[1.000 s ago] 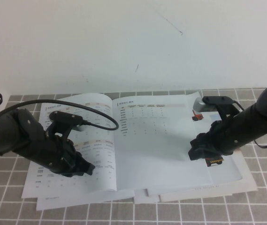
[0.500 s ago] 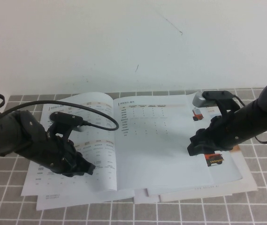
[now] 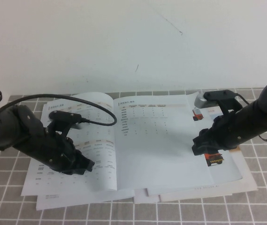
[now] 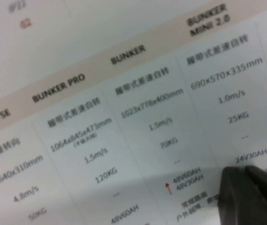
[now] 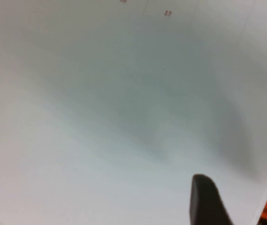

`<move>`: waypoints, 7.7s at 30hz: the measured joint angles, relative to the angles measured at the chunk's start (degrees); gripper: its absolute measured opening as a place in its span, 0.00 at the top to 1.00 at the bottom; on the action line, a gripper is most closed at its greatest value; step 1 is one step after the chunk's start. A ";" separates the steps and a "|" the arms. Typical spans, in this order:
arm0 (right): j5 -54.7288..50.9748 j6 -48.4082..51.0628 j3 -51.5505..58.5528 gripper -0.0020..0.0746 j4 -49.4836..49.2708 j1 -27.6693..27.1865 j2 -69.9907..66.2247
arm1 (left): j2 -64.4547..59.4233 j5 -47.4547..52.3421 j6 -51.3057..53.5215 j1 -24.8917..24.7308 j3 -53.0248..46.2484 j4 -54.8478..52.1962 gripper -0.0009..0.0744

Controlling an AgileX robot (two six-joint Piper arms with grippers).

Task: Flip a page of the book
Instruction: Open the closed book

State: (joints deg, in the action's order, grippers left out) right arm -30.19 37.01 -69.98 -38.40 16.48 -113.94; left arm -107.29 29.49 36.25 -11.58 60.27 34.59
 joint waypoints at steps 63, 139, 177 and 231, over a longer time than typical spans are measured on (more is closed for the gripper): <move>3.09 7.86 0.00 0.54 -11.81 0.00 -2.40 | -14.26 7.60 -2.52 -2.95 24.90 -6.30 0.99; -0.61 28.71 -0.45 0.54 -32.81 3.71 -7.10 | -14.26 7.72 -1.06 -2.85 24.90 -5.58 0.99; -2.02 21.09 -0.35 0.48 -22.38 -3.96 -5.39 | -14.26 7.73 -0.63 -2.85 24.90 -5.40 0.99; 0.63 23.38 -0.24 0.48 -21.92 -2.37 -3.37 | -14.29 7.73 -0.35 -2.85 24.90 -5.04 0.99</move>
State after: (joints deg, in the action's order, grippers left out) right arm -29.56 60.39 -70.22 -60.32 14.11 -117.31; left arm -121.58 37.21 35.90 -14.43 85.16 29.55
